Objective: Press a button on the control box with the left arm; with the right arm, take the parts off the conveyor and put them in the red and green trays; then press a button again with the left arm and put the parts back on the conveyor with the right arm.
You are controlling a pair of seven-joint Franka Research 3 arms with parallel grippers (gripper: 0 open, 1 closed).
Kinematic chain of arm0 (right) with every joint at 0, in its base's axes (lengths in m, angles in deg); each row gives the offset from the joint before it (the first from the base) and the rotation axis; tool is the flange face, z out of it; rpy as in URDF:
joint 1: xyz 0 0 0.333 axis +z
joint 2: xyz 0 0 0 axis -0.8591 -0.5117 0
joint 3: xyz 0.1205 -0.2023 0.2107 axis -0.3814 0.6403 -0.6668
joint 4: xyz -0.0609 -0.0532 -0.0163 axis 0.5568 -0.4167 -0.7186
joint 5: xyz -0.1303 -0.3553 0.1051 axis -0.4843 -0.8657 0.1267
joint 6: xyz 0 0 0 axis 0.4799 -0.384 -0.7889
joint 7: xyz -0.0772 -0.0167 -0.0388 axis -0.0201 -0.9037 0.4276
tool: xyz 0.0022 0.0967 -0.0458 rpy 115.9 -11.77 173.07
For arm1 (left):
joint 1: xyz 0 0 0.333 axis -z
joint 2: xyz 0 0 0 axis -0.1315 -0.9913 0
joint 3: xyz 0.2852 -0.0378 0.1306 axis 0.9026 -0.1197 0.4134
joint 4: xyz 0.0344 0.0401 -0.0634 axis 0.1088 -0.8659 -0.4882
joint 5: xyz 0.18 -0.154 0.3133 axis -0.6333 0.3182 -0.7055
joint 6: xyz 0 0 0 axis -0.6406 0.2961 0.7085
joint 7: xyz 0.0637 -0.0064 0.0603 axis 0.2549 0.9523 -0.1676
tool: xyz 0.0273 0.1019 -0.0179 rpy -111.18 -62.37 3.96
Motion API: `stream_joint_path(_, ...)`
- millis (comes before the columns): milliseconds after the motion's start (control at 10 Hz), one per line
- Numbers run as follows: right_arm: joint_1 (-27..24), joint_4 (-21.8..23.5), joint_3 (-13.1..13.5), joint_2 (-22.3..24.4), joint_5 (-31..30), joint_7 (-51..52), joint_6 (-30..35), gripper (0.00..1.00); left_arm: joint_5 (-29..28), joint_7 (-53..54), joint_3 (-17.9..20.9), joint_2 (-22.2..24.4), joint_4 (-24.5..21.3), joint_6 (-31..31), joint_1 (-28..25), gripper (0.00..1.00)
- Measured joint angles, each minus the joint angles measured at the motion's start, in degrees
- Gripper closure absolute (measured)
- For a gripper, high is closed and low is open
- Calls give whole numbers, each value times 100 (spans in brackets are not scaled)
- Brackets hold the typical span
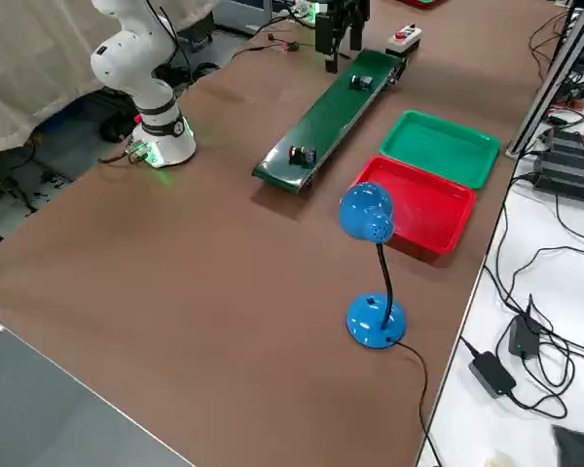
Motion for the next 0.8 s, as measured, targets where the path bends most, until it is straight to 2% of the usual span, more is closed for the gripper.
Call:
stream_joint_path(200,43,140,113,1,1,22,16,0,0,0,-2,0,0,4,0,0)
stream_joint_path(800,405,156,488,33,38,26,137,0,0,0,-6,1,0,8,0,0)
